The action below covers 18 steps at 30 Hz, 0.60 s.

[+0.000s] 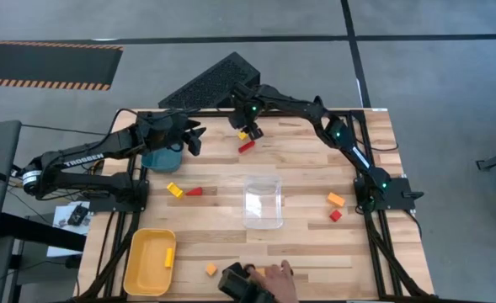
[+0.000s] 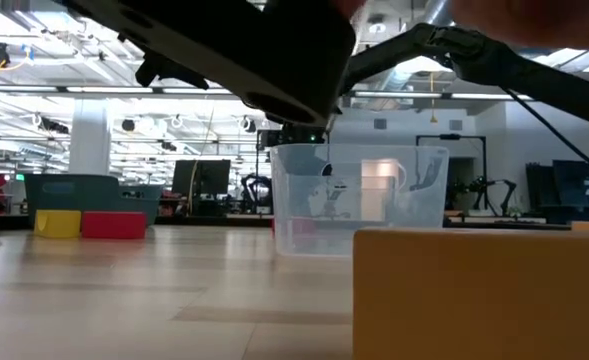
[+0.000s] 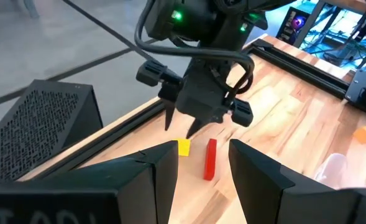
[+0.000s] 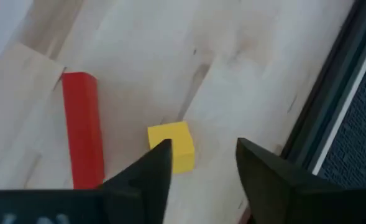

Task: Sort & place blocks by color
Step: Put the top yellow block into the yellow bin

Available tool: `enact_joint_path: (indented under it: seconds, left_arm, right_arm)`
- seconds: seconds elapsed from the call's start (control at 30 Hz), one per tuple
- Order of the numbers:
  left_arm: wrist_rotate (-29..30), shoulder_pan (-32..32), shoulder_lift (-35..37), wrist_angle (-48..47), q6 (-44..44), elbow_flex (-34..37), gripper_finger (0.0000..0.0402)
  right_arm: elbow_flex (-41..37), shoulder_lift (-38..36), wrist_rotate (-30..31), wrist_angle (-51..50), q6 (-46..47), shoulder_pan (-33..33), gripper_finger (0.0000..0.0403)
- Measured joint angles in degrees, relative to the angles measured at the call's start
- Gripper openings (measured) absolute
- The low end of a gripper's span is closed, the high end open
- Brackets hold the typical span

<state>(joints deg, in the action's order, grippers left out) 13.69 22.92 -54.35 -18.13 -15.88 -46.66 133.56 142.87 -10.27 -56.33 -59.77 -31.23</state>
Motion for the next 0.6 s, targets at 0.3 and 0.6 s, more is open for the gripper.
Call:
enact_joint_path:
  seconds: [0.3, 0.6]
  left_arm:
    - [-2.9, 0.0, 0.0, -0.1, 0.4, 0.0, 0.0133]
    - [-2.9, 0.0, 1.2, -4.0, 0.6, 0.0, 0.0133]
  right_arm:
    - [0.5, -0.4, 10.5, 0.0, 10.8, 2.2, 0.0294]
    - [1.2, -6.7, 7.1, -12.4, 21.5, 2.3, 0.0283]
